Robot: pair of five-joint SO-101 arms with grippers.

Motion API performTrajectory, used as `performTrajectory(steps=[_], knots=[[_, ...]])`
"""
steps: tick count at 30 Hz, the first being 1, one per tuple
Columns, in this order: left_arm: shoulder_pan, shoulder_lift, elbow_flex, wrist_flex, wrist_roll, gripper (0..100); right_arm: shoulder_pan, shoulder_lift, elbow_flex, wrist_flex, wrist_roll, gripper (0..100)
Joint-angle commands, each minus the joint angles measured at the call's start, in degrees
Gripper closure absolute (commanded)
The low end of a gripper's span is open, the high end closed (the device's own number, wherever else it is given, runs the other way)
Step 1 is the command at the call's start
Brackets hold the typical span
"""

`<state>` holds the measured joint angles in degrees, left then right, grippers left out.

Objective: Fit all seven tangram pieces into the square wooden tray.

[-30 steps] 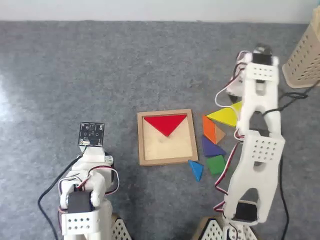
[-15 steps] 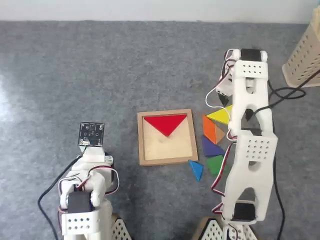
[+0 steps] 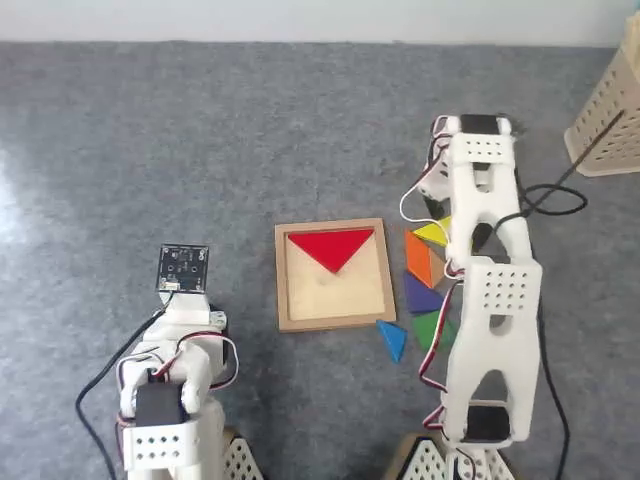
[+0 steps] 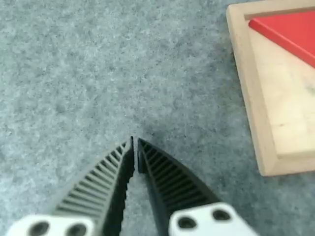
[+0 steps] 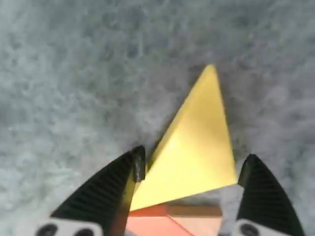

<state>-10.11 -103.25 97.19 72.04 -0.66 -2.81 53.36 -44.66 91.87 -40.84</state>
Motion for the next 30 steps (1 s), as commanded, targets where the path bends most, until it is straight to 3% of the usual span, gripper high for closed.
performTrajectory(steps=[1,9,19,30], knots=[[-0.2,-1.0,-0.7,0.3,0.4,99,-0.6,-0.7,-0.5,-0.6,-1.6,70.1],[-0.2,-1.0,-0.7,0.3,0.4,99,-0.9,-0.7,-0.5,1.4,-1.9,70.0],[-0.2,-1.0,-0.7,0.3,0.4,99,-1.3,-0.6,-0.4,2.9,-11.1,69.9],[-0.2,-1.0,-0.7,0.3,0.4,99,-1.5,1.8,-0.5,2.3,-11.1,70.1]])
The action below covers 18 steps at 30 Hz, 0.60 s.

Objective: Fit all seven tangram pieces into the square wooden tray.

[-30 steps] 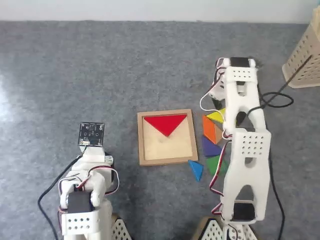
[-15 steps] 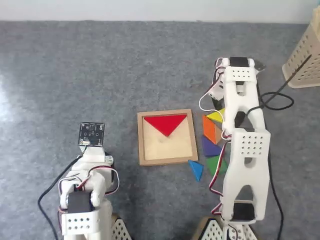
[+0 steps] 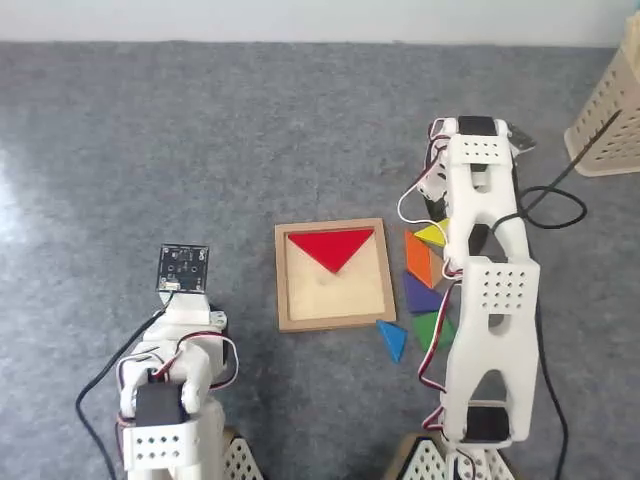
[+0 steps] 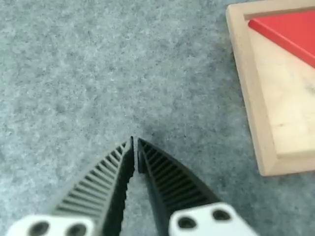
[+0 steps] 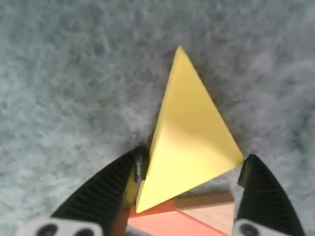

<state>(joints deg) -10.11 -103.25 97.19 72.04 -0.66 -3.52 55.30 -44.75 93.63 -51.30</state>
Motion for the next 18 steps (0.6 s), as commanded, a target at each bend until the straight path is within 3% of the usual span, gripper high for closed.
performTrajectory(steps=[1,10,13,18], knots=[[-0.2,-1.0,-0.7,0.3,0.4,99,-0.8,-0.1,-0.4,0.6,-0.6,70.2],[-0.2,-1.0,-0.7,0.3,0.4,99,0.5,0.5,-0.4,1.3,1.5,73.7],[-0.2,-1.0,-0.7,0.3,0.4,99,2.7,0.5,-0.4,1.3,3.0,80.0],[-0.2,-1.0,-0.7,0.3,0.4,99,7.3,-0.1,-0.5,1.2,3.6,80.8]])
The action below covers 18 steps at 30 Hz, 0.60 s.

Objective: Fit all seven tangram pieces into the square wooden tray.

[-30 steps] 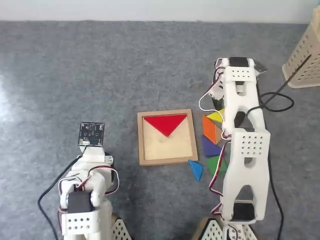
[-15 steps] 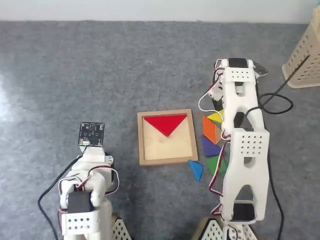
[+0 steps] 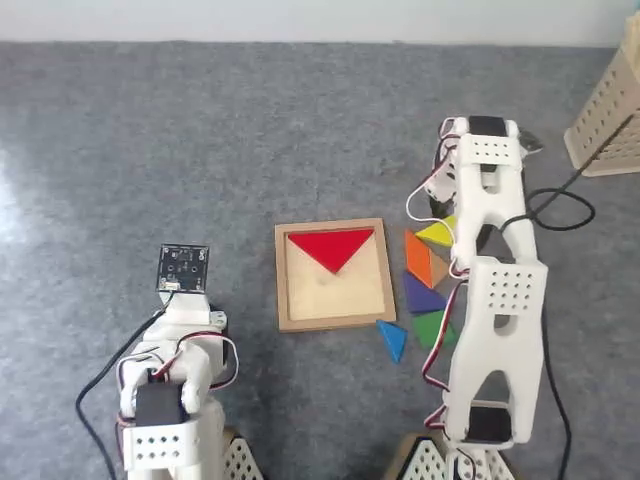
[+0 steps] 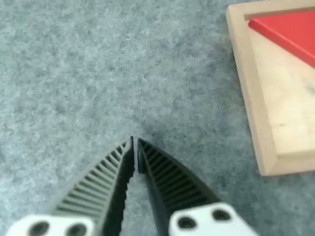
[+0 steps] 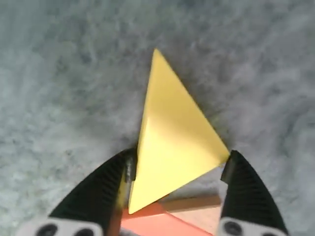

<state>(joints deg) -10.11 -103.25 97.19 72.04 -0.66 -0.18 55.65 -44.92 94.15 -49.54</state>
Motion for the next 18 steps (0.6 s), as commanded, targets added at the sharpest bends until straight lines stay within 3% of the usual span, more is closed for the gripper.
performTrajectory(steps=[1,5,11,18], knots=[[-0.2,-1.0,-0.7,0.3,0.4,99,4.8,-0.5,-0.8,0.7,3.5,80.9],[-0.2,-1.0,-0.7,0.3,0.4,99,7.6,-0.4,-5.3,2.9,14.4,81.0],[-0.2,-1.0,-0.7,0.3,0.4,99,7.5,-0.4,-12.3,6.7,39.8,81.1],[-0.2,-1.0,-0.7,0.3,0.4,99,5.5,-1.7,-15.4,8.8,48.2,86.3]])
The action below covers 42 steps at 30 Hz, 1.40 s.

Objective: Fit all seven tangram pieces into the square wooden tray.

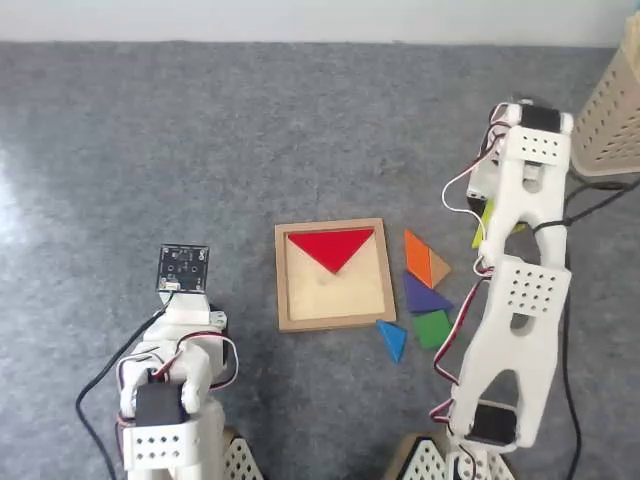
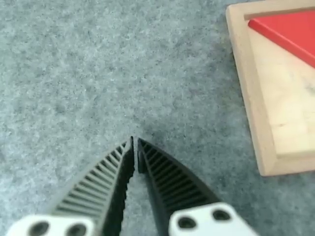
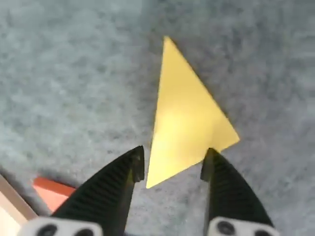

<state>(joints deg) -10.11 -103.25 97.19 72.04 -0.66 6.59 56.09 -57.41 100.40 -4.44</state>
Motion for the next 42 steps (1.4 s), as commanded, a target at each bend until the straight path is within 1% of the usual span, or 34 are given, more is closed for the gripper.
performTrajectory(steps=[1,5,10,13,23,25,27,34,36,39,42], knots=[[-0.2,-1.0,-0.7,0.3,0.4,99,-1.5,-2.5,-2.9,2.6,4.4,87.4],[-0.2,-1.0,-0.7,0.3,0.4,99,-1.9,-2.9,-2.9,2.7,8.5,87.4],[-0.2,-1.0,-0.7,0.3,0.4,99,-0.7,-2.9,-3.4,2.3,9.0,78.7],[-0.2,-1.0,-0.7,0.3,0.4,99,-0.5,-2.5,-3.4,0.6,9.1,76.4],[-0.2,-1.0,-0.7,0.3,0.4,99,1.8,0.7,-3.3,-6.5,9.5,74.5],[-0.2,-1.0,-0.7,0.3,0.4,99,2.4,1.5,-3.3,-7.7,10.7,74.5],[-0.2,-1.0,-0.7,0.3,0.4,99,2.4,2.0,-3.3,-7.3,12.0,74.5],[-0.2,-1.0,-0.7,0.3,0.4,99,2.6,3.1,-3.0,-6.9,12.6,74.7],[-0.2,-1.0,-0.7,0.3,0.4,99,2.6,3.7,-3.3,-5.2,13.3,74.6],[-0.2,-1.0,-0.7,0.3,0.4,99,2.8,3.2,-4.0,-0.7,16.4,74.5],[-0.2,-1.0,-0.7,0.3,0.4,99,2.9,3.0,-6.6,1.0,15.3,72.9]])
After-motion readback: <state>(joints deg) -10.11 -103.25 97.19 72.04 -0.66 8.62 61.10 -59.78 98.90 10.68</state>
